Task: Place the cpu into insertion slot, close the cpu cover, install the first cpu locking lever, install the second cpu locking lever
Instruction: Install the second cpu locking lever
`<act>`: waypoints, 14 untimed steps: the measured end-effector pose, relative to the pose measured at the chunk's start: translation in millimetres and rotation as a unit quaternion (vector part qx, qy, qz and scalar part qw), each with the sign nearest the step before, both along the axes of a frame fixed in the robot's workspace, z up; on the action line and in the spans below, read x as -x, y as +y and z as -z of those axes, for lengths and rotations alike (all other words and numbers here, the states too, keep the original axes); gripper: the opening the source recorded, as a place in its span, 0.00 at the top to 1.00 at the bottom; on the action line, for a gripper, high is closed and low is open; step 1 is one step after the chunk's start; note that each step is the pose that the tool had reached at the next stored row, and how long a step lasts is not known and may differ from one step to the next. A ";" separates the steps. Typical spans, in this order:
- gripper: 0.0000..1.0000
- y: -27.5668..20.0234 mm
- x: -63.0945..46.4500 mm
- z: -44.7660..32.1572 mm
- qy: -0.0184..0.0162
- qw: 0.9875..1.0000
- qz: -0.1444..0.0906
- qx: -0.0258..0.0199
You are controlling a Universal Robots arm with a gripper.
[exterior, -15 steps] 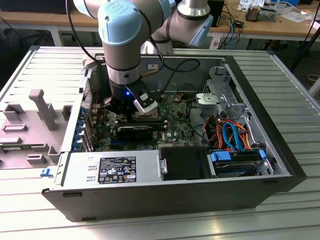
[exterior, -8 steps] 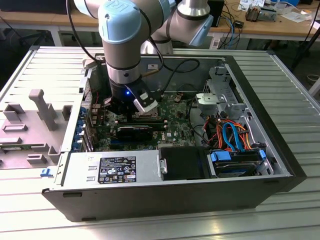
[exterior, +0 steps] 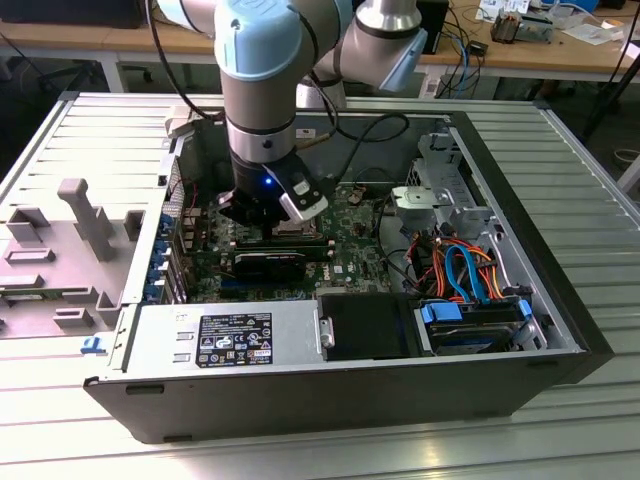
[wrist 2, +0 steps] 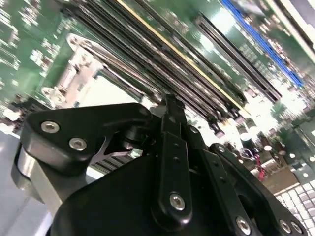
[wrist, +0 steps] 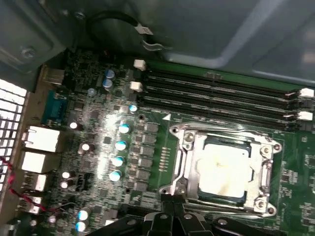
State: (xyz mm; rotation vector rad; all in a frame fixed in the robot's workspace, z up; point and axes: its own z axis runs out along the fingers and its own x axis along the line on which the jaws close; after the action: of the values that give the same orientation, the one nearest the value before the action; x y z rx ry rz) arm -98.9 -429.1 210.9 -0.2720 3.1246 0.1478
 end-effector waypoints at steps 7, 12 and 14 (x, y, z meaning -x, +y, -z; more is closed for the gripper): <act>0.89 18.9 -23.1 1.0 0.011 1.000 0.000 0.000; 0.89 25.0 -33.6 -3.7 0.015 1.000 0.000 0.000; 0.89 26.7 -34.9 -10.2 0.015 1.000 0.000 0.000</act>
State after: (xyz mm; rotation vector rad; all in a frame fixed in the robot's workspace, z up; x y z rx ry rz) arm -64.0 -402.4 221.0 -0.2720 3.1552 0.1543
